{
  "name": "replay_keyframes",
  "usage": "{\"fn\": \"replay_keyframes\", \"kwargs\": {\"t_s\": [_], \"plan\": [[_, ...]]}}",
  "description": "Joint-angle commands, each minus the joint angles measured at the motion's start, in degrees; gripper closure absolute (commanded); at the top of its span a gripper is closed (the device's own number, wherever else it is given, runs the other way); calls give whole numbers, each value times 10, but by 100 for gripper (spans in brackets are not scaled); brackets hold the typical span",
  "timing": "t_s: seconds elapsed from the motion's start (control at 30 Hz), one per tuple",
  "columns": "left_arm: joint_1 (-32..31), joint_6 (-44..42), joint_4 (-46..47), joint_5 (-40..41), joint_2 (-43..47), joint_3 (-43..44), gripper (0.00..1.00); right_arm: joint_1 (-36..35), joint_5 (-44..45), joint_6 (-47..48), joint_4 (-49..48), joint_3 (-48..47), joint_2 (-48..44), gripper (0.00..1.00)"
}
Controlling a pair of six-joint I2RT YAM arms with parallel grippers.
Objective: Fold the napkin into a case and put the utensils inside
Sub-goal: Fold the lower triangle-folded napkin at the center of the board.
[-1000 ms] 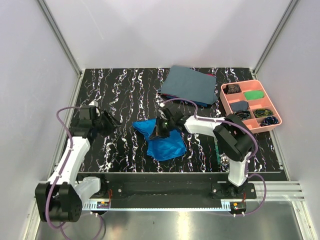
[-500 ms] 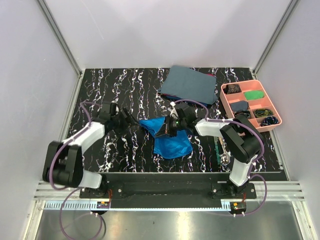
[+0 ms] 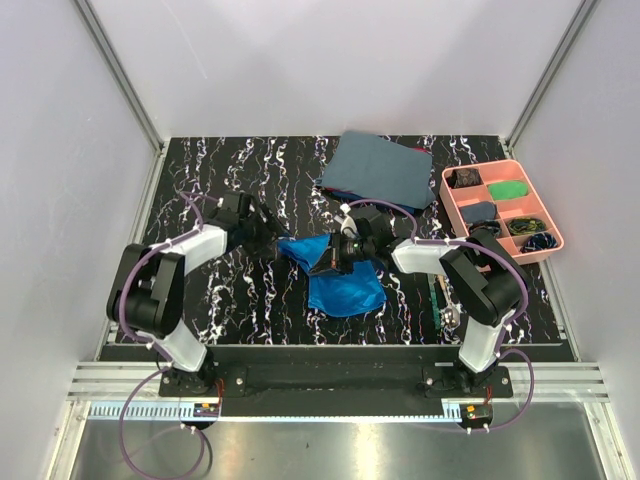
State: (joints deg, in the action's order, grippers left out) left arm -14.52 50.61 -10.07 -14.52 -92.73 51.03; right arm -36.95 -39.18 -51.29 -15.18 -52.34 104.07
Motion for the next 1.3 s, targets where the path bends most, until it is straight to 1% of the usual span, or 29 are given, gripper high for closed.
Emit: {"fn": "replay_keyframes", "kwargs": {"t_s": [0.0,0.07,0.2,0.23,0.3,0.33,0.37,0.43,0.47,0.53,0.57,0.6,0.73,0.8,0.97,1.13,1.17,1.27], "plan": [[-9,15,24,11,-34,29,25,4,-18,6,-21,-1,-19,100],[-10,17,25,10,-43,31,26,3,-17,6,-20,-2,-18,100],[-12,21,43,-6,-63,31,35,3,-16,8,-20,-1,-19,100],[-12,20,46,-6,-63,31,45,3,-16,10,-17,-2,-18,100],[-11,19,47,-5,-63,31,54,3,-16,15,-11,-2,-18,100],[-11,13,46,-5,-62,32,62,4,-16,16,-10,0,-19,100],[-11,9,44,-5,-61,33,67,2,-16,18,-6,0,-19,100],[-10,-8,24,2,-53,36,76,0,-14,31,5,0,-20,100],[-9,-14,16,16,-46,34,82,-4,-13,37,17,0,-25,100],[-8,-36,-4,32,-21,29,88,-12,-9,56,29,-2,-26,100],[-7,-42,-13,47,-12,23,97,-23,-9,60,39,-4,-21,100],[-5,-49,-32,51,3,21,100,-30,-9,69,44,-7,-18,98],[-5,-88,-78,78,47,10,100,-76,-15,67,34,-16,9,98],[-5,-101,-107,96,68,8,100,-100,-23,54,12,-16,23,98],[-14,-104,-136,117,88,11,100,-108,-40,13,-58,16,35,98],[-47,-67,-144,143,71,38,100,-103,-52,-16,-103,50,35,98],[-67,-61,-148,173,56,58,100,-102,-52,-17,-109,55,32,97],[-98,-29,-173,214,20,95,100,-90,-56,-26,-129,79,32,95]]}}
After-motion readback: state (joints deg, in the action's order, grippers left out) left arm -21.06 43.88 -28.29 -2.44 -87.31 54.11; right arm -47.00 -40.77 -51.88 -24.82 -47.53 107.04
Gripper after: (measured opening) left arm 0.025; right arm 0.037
